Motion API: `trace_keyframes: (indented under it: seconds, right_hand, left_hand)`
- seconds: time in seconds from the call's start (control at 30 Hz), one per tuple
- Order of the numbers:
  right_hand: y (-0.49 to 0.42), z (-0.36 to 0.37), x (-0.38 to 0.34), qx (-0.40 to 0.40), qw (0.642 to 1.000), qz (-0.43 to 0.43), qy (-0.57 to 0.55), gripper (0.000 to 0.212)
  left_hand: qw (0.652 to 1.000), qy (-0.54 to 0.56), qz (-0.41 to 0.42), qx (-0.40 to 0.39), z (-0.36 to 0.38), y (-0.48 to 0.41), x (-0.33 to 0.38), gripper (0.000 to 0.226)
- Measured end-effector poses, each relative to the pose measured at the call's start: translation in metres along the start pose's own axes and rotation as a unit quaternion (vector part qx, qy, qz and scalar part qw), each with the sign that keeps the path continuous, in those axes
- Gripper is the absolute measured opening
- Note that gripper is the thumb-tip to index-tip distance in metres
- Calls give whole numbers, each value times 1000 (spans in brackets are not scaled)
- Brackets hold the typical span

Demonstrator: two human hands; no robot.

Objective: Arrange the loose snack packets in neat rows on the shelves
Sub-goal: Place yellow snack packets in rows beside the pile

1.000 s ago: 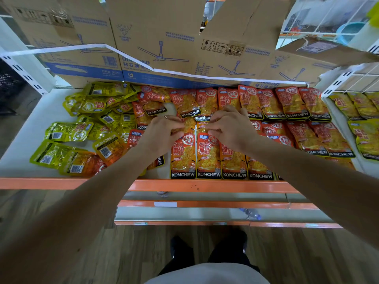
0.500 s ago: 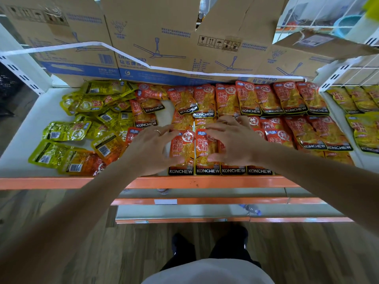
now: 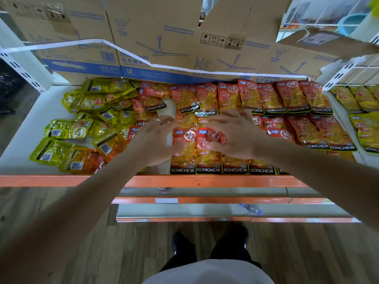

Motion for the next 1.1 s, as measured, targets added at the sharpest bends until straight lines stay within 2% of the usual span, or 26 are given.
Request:
trace_keyframes:
  seconds: [0.17,0.37,0.6,0.97,1.1]
  right_hand:
    - [-31,-15,13,49,997,54,8,52]
    - [-60,-4,20,8,994,100,43,46]
    - [-62,-1,25,7,994,100,32,46]
    - [-65,-3,27,-1,993,120,14,49]
    - [-62,-14,16,49,994,94,-4,40]
  left_hand:
    - [999,-6,-32,27,-15,-39,9,64]
    - [994,-101,-44,-8,-2,-81,-2,61]
    - [994,-112,6,4,-1,-89,-15,50]
    - [996,-86,21,-13,-6,-90,-8,52]
    - [997,-76,7,11,-17,-81,-7,55]
Point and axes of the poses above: each hand's wrist, its own y-axis away from the middle knuckle, its own z-axis out of the palm, x = y × z, the point moved 4 cm from there along -y, towards the middle knuckle, and after that the axes turned 1 degree about y, right-handed, at the moved point
